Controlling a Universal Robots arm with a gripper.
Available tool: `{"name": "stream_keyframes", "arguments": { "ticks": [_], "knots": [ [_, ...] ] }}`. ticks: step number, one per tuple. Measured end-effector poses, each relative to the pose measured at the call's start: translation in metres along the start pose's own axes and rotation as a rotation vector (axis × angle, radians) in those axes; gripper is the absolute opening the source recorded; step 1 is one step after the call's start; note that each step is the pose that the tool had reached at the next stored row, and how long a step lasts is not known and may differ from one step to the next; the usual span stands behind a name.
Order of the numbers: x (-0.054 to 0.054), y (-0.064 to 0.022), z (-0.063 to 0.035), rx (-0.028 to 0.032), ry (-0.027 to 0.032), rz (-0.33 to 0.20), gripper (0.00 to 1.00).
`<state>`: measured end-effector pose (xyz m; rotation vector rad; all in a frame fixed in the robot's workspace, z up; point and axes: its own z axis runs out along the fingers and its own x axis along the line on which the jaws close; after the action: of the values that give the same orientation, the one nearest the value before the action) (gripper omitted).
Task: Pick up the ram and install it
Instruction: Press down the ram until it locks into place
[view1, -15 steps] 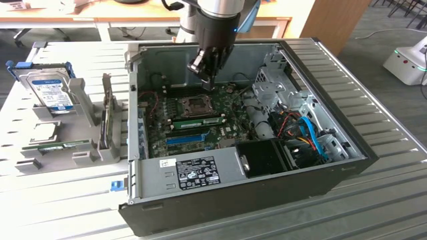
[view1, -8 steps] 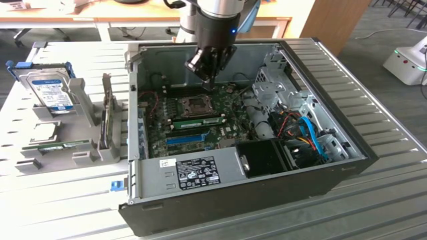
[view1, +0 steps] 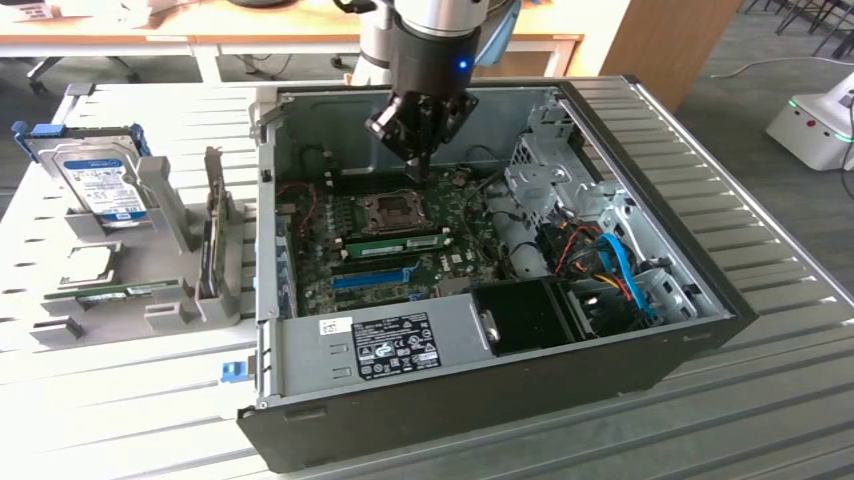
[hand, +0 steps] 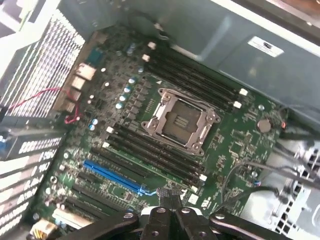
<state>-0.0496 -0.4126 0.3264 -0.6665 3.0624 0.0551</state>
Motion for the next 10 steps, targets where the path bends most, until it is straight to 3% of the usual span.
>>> {"name": "stream_keyframes", "arguments": {
  "ticks": [10],
  "knots": [
    [0.0000,0.0000,0.0007,0.0025,-0.0057,0.173,0.11]
  ]
}}
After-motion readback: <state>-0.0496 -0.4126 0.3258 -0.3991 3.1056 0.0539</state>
